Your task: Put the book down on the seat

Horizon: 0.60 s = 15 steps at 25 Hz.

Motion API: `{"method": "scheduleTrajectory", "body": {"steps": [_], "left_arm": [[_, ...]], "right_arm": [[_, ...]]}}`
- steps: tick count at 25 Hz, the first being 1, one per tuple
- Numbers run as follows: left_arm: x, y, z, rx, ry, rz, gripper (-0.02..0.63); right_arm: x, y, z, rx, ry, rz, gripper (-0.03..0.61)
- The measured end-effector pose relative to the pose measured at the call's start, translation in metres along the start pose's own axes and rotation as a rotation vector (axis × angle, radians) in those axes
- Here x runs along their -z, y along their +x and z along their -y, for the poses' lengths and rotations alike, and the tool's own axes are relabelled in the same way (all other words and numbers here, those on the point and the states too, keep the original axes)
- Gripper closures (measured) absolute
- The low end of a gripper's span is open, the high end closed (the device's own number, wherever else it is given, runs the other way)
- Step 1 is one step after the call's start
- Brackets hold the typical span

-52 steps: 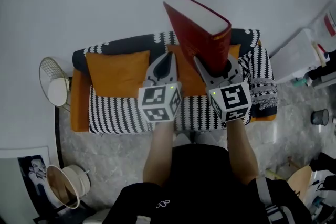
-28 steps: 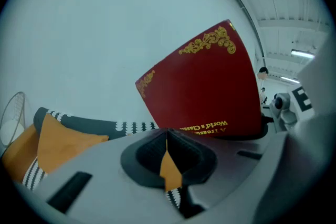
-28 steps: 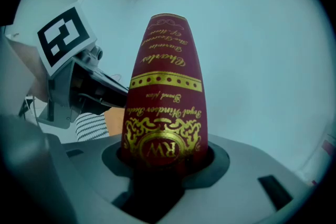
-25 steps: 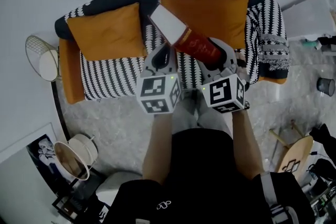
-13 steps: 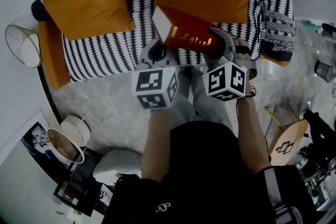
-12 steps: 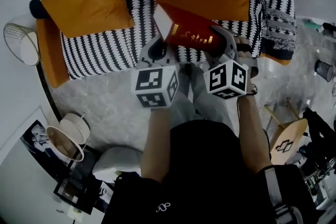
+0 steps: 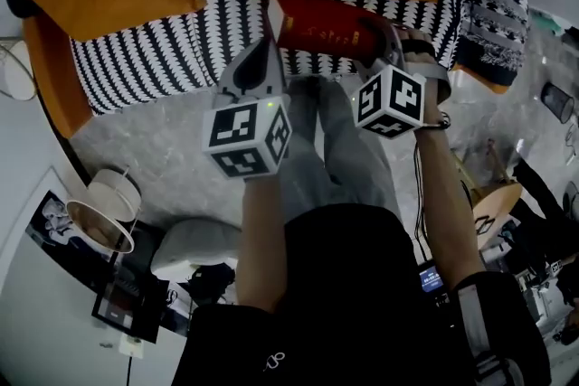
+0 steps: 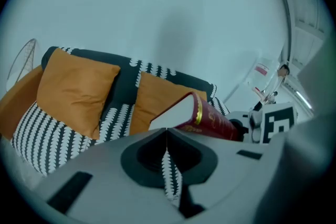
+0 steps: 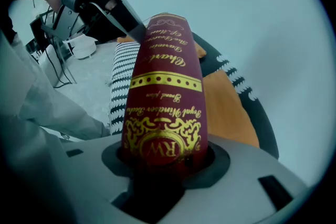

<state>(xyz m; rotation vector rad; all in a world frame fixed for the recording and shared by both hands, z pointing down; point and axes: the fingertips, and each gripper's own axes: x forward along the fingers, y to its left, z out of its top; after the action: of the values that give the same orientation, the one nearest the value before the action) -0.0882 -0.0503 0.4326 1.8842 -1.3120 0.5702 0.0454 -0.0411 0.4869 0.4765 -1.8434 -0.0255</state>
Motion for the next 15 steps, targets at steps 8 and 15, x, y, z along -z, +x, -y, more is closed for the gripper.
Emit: {"method": "scheduleTrajectory", "body": {"steps": [8, 15], "left_arm": [[0.04, 0.027, -0.029, -0.026, -0.041, -0.074, 0.6], [0.062, 0.045, -0.033, -0.041, -0.041, -0.123, 0.6]], "right_arm": [[0.019, 0.069, -0.024, -0.095, -0.082, -0.011, 0.367], [0.034, 0.109, -0.041, -0.164, -0.143, -0.03, 0.367]]}}
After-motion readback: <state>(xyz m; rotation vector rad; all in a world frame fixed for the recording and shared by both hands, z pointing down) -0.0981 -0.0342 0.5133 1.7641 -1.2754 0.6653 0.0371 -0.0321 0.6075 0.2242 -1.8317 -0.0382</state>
